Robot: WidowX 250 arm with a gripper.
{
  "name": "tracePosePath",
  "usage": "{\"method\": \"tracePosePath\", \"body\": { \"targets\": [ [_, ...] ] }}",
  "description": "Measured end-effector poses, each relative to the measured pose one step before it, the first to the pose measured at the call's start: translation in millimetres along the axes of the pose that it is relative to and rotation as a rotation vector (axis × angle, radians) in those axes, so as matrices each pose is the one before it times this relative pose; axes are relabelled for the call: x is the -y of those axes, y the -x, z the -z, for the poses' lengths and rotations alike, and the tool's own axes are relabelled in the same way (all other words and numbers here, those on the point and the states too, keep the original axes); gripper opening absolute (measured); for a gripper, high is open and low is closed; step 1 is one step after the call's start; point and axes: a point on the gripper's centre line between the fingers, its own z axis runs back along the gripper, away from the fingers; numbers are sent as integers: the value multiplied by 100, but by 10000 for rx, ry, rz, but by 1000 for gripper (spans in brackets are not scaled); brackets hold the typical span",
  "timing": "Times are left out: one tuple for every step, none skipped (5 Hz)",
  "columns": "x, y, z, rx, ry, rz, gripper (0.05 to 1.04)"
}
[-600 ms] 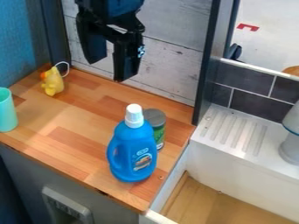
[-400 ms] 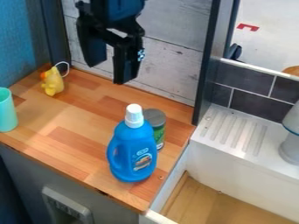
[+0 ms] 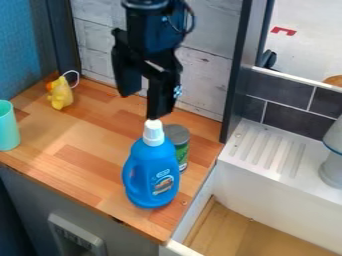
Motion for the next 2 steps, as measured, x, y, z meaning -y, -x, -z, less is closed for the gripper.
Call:
{"method": "tracePosePath", "body": {
  "targets": [
    [319,196,906,-270,188,-160,999],
    [142,128,324,-262,-64,-72,1000]
  ]
}}
